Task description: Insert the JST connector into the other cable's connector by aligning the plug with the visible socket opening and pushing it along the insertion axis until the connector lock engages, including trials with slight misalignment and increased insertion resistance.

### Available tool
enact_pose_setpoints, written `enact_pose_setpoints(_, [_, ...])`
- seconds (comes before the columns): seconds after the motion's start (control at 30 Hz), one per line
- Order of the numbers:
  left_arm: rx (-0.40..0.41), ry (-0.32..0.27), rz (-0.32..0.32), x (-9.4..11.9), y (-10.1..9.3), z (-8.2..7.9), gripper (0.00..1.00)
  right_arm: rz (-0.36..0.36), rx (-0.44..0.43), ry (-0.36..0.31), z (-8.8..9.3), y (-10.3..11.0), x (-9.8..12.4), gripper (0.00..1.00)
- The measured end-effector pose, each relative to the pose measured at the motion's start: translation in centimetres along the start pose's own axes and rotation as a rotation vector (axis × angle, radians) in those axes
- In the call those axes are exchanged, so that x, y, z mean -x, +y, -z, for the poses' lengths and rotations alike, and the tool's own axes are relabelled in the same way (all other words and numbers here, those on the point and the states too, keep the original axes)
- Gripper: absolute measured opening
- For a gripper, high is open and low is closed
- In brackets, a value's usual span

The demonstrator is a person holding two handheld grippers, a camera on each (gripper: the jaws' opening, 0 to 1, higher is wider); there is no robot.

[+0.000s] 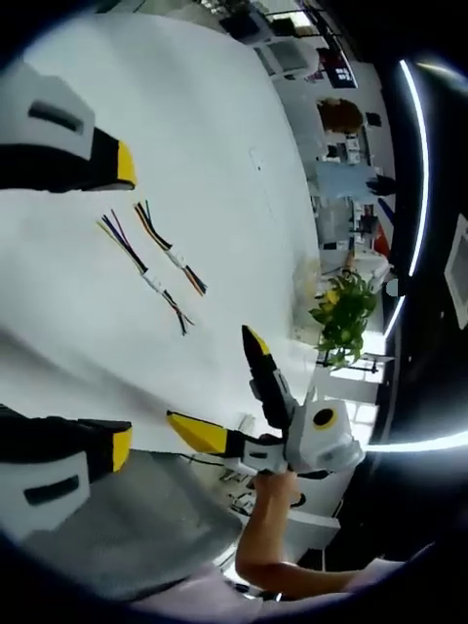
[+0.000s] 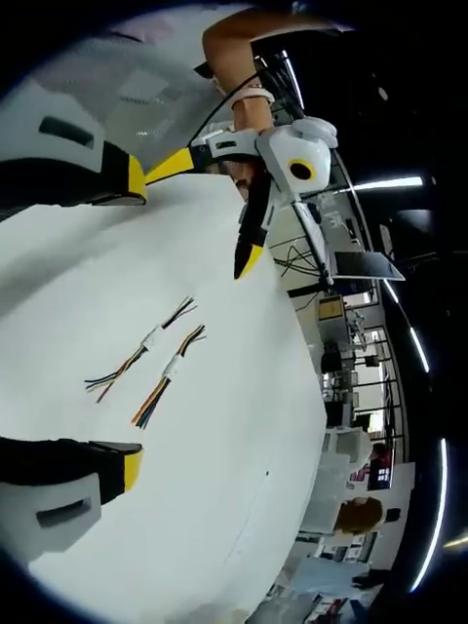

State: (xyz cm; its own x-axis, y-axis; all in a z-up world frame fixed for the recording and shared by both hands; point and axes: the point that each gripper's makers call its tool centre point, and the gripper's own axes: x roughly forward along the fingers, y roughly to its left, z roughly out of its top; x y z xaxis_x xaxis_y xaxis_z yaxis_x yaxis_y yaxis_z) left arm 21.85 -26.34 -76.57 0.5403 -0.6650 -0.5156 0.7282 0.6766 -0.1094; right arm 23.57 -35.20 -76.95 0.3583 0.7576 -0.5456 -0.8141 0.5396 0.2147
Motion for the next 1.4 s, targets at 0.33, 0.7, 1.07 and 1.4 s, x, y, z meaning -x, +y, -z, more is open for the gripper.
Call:
enact_pose_setpoints(0.33, [-0.002, 0.029, -0.011, 1.3, -0.9, -0.1, 0.98, 0.048, -0.026, -0.023, -0.2, 0.7, 2.4, 1.00])
enact_pose_setpoints(0.7, [-0.045, 0.033, -0.099, 3.8, -2.0, -0.9, 0.93, 0.111, 0.008, -0.045, -1.0, 1.0, 4.7, 1.00])
enact_pose_setpoints(1.07, [0.019, 0.027, -0.123, 5.3, -2.0, -1.0, 0.96, 0.154, -0.031, -0.043, -0.2, 1.2, 6.6, 1.00])
enact_pose_setpoints(1.4, [0.080, 0.047, -0.102, 5.1, -3.4, 0.6, 0.95, 0.168, -0.071, -0.015, 1.0, 2.2, 7.0, 0.99])
